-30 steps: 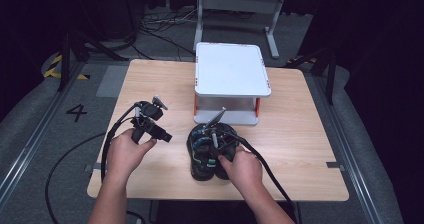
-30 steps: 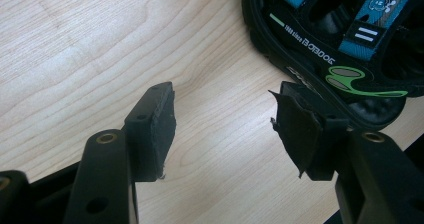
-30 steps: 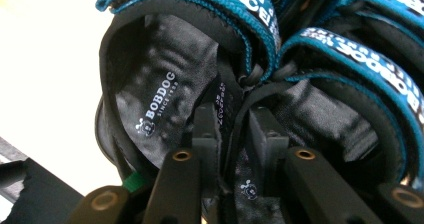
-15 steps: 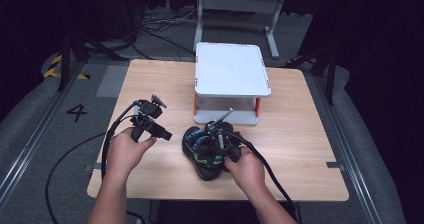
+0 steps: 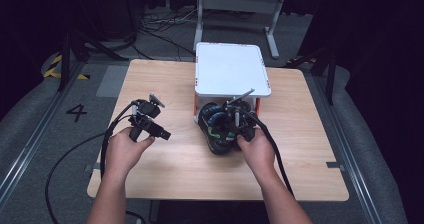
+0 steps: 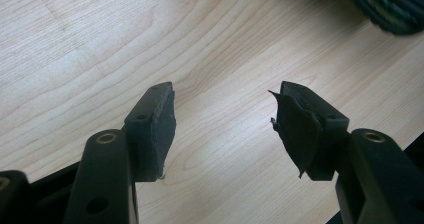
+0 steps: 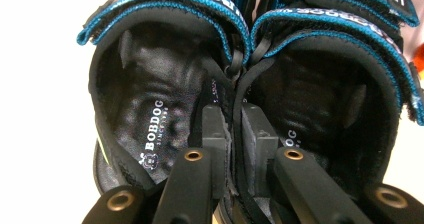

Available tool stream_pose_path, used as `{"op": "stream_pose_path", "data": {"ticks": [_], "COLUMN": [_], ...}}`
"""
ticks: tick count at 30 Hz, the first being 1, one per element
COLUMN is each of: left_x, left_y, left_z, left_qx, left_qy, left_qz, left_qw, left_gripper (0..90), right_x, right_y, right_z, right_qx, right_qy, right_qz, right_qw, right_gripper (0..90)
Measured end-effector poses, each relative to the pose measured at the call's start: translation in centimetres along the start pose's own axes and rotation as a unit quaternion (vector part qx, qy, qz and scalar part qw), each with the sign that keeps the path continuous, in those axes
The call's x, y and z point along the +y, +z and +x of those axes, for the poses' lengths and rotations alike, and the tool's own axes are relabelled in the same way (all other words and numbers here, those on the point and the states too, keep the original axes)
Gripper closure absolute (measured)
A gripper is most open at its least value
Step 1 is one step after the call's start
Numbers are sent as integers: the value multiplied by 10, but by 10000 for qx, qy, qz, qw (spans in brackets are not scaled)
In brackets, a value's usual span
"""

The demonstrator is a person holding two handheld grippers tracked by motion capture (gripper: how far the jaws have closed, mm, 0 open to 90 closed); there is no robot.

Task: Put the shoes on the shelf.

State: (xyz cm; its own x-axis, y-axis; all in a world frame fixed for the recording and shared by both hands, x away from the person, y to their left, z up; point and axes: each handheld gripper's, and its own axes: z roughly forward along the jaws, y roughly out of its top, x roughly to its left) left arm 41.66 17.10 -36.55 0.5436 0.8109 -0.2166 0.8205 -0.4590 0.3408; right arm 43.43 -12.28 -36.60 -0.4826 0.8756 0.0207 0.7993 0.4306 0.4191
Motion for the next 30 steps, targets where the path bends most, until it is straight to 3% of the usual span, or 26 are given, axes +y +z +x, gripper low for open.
{"op": "stream_pose_path", "data": {"ticks": [5,7,11,17,21,30], "left_x": [-2,-2,-1,-2,-3,-3], "left_y": [-4,-2,2,0,0,0], "left_z": [2,4,2,3,5,3], "left_qx": [11,22,-6,-17,-7,4], "left_qy": [-60,-48,-29,-40,-81,-64], "left_qz": [-82,-37,36,11,7,12], "left_qw": [9999,10000,10000,10000,10000,10000], "left_gripper": [413,413,413,413,413,413], "right_x": [17,24,30,38,43,47], "right_y": [10,18,26,39,44,50], "right_z": [-14,-25,-31,-31,-27,-23], "right_qx": [-153,-265,-450,-617,-758,-773], "right_qy": [195,417,554,716,646,874], "right_qz": [120,91,-57,-157,-261,-499], "right_qw": [9996,9987,9974,9954,9947,9919], "right_gripper": [828,828,827,827,825,819]}}
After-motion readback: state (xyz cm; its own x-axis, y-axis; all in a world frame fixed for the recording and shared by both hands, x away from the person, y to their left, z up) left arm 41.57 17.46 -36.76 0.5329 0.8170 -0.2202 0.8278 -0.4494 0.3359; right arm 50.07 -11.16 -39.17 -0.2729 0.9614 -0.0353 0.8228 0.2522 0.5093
